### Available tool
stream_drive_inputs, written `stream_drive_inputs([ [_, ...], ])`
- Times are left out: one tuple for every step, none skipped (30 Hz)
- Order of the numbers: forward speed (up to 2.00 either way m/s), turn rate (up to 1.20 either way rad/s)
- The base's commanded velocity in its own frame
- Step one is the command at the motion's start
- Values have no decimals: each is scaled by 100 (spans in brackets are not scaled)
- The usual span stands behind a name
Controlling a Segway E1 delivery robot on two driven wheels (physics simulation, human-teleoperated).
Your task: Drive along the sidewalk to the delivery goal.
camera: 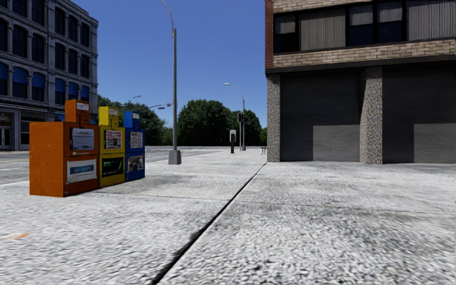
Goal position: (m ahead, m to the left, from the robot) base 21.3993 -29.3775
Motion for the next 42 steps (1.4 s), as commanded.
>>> stream_drive_inputs([
  [200, 0],
  [200, 0],
  [200, 0],
  [200, 0],
  [200, 0],
  [200, 0],
  [200, 0],
  [200, 0],
  [200, 0],
  [200, 0],
  [200, 0],
  [200, 0],
  [200, 0],
  [200, 0],
  [200, 0],
  [200, 0],
  [200, 0],
  [200, 0],
  [200, 0],
  [200, 0],
  [200, 0],
  [200, 0],
  [200, 0],
  [200, 0],
  [200, 0],
  [200, 0],
  [200, 0],
  [200, 0],
  [200, 0],
  [200, 0],
  [200, 0],
  [200, 0],
  [200, 0],
  [200, 0],
  [200, 0],
  [200, 0],
  [200, 0],
  [200, 0],
  [200, 0],
  [200, 0],
  [200, 0],
  [200, 0],
])
